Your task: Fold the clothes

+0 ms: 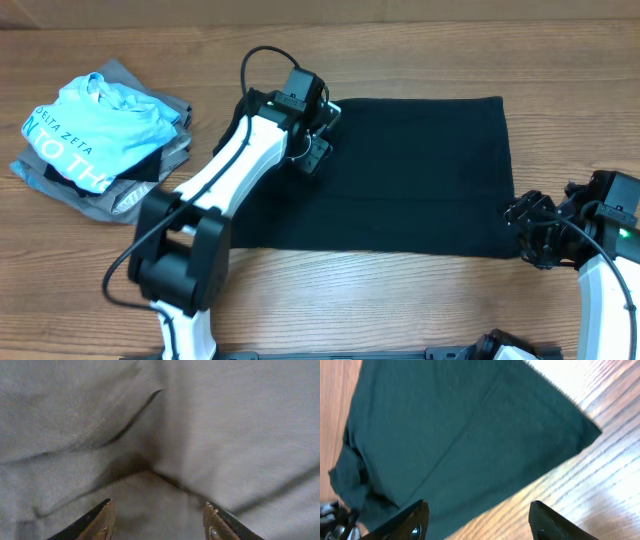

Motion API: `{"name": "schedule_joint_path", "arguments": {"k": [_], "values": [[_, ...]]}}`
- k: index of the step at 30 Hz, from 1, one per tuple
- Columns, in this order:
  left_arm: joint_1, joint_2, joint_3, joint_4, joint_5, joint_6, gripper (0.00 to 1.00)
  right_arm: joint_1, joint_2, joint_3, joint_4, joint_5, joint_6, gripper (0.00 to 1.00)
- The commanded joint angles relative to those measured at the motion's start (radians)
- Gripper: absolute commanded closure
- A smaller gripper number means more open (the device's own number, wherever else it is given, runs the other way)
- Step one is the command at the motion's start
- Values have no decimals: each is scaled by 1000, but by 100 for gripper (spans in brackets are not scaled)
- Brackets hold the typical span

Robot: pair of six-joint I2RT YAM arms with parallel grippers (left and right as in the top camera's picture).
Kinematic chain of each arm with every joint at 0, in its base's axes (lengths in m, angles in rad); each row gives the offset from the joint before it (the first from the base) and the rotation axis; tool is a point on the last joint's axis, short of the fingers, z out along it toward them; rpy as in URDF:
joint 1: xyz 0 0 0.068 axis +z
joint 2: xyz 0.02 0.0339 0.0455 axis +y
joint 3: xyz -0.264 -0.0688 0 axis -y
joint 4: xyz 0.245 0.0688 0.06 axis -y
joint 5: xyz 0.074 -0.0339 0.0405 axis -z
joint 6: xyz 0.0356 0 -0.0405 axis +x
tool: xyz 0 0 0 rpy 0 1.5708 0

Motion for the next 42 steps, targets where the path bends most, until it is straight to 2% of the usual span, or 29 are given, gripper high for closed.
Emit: {"name": "schedule_joint_path", "arguments": {"k": [1, 5, 7, 8, 9, 12, 17, 21, 22, 24, 29, 30, 31, 32, 34, 40, 42], "values": [[6, 87, 16, 25, -86, 16, 43, -2, -8, 19, -14, -35, -49, 32], [4, 119, 16, 55, -103, 21, 48, -2, -8, 19, -18, -35, -52, 32], [3, 121, 16, 63, -103, 21, 64, -2, -8, 19, -18, -35, -52, 32], [2, 121, 16, 62, -102, 20, 77, -2, -8, 19, -18, -35, -52, 32], [0, 116, 18, 53, -95, 18, 85, -2, -8, 19, -18, -34, -52, 33], [-7, 111, 54, 2, -92, 11, 96, -2, -8, 19, -16, -31, -52, 33], [-7, 98, 167, -116, -93, -1, 96, -2, -8, 19, -14, -31, -56, 33], [-13, 95, 195, -167, -85, -32, 96, -2, -8, 19, -14, -14, -56, 33], [-16, 95, 195, -170, -46, -29, 96, -2, -8, 19, -14, 6, -59, 33], [-22, 95, 195, -161, 64, 14, 96, -2, -8, 19, -11, 11, -83, 33], [-33, 95, 195, -121, 83, 31, 96, -2, -8, 19, -11, 14, -93, 33], [-33, 95, 194, -121, 83, 31, 88, -2, -8, 19, -11, 14, -97, 33], [-33, 95, 194, -122, 82, 31, 66, -2, -8, 19, -11, 14, -97, 33], [-33, 95, 194, -127, 72, 31, 52, -2, -8, 19, -11, 14, -97, 33], [-31, 95, 195, -140, 4, 0, 42, -2, -8, 19, -12, 14, -101, 33], [-2, 68, 196, -172, -51, -68, 39, -2, -8, 19, -15, 14, -104, 33], [21, 54, 196, -170, -62, -72, 43, -2, -8, 19, -14, 14, -104, 32]]}}
